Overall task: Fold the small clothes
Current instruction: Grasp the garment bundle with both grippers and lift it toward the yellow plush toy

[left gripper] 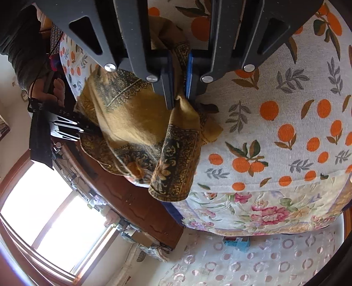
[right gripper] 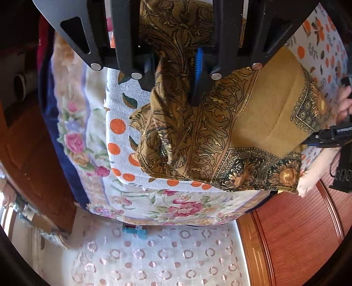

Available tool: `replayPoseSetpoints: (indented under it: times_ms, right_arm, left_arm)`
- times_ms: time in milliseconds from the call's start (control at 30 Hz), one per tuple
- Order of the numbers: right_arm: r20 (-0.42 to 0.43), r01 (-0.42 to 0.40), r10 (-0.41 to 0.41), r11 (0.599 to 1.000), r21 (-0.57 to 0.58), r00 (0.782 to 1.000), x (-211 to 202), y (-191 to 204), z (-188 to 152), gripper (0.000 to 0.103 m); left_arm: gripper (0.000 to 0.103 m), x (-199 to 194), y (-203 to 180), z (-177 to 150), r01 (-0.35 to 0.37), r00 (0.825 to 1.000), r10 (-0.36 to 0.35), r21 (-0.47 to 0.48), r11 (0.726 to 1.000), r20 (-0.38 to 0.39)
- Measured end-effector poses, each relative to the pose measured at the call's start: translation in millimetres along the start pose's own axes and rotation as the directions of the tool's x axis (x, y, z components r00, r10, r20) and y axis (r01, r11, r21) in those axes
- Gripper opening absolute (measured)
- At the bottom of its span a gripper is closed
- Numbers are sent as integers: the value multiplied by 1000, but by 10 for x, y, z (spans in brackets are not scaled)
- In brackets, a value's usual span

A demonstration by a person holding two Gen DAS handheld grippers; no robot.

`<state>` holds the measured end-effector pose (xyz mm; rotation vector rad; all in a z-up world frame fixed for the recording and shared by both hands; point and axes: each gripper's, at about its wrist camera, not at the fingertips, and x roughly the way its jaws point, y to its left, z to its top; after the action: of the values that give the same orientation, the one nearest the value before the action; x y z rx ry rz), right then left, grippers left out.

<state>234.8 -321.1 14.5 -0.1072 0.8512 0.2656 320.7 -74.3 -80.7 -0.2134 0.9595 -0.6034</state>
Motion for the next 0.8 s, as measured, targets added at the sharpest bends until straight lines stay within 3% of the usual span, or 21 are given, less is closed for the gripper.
replayPoseSetpoints:
  times_ms: [200,433,633,800]
  right_arm:
    - [54,43,-40,998,-50,998,-209,158,86,14]
    - [132,35,-16,989,-140,991,-431,582,289,14]
    - [190,-19,65,972,-234,980,-447,1092,601,14]
    - [230,-76,163,935,-345,960,-268,1764,1025,14]
  left_arm:
    - [7,-336,-68,-10,80,995,-81,19,997,57]
    - [7,-909,-49,-61,86,982,-92,43,995,163]
    - [7,-1577,281,-138,19,965,-23,14,1000,262]
    - [7,-2144,776,-245,-80,934,98,-64,995,344]
